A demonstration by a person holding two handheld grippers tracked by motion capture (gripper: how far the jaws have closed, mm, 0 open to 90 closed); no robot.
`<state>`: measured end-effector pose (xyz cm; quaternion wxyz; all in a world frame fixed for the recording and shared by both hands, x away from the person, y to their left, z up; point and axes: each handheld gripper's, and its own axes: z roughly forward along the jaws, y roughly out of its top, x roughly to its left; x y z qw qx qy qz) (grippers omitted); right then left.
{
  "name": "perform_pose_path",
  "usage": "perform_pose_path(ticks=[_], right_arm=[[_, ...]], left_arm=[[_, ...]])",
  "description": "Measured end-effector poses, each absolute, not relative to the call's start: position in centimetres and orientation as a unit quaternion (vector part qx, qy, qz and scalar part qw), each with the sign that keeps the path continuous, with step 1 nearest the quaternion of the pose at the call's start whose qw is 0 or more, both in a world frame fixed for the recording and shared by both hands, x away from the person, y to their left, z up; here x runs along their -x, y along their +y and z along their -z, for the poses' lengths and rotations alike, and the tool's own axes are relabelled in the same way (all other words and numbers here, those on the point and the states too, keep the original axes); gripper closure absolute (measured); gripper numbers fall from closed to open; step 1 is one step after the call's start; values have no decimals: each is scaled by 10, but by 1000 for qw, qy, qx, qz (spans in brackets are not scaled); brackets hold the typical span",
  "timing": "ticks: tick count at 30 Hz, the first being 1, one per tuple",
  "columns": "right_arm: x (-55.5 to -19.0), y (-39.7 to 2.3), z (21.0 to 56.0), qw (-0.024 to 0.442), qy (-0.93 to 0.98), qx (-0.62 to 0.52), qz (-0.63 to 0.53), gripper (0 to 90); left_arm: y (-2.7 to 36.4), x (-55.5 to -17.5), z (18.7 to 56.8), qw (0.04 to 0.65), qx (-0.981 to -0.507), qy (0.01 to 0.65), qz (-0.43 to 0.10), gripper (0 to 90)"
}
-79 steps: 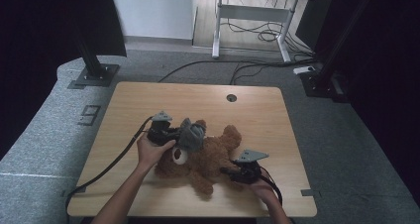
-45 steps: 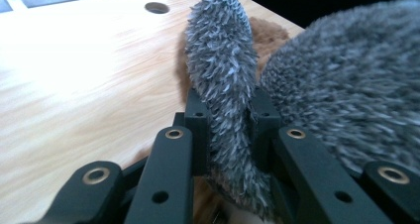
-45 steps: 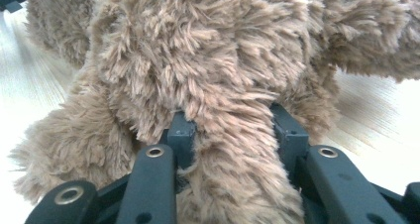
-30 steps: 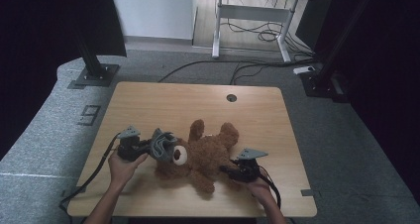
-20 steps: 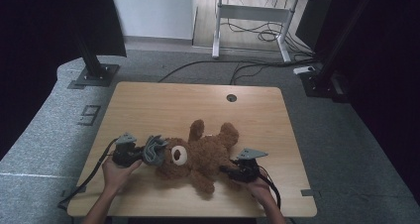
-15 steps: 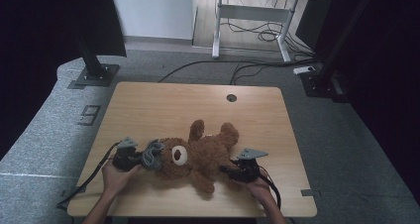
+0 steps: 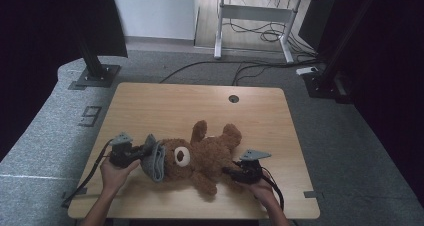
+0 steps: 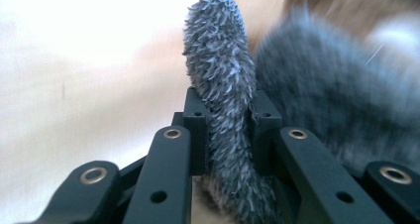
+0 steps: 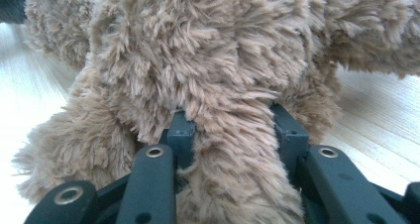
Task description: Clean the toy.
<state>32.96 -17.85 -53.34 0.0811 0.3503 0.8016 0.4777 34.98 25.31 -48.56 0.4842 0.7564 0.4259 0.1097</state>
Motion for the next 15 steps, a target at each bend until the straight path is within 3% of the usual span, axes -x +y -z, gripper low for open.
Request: perform_pose_path(ticks=[11,15], right_arm=[[-330,-179,534,82,800,-351,-479,618],[-330,-179,534,79,800,-350,-480,617]], left_arm=[[195,-377,469,469,-779,394,-131,768],[184,-381,459,489,-774,382,-126,771]])
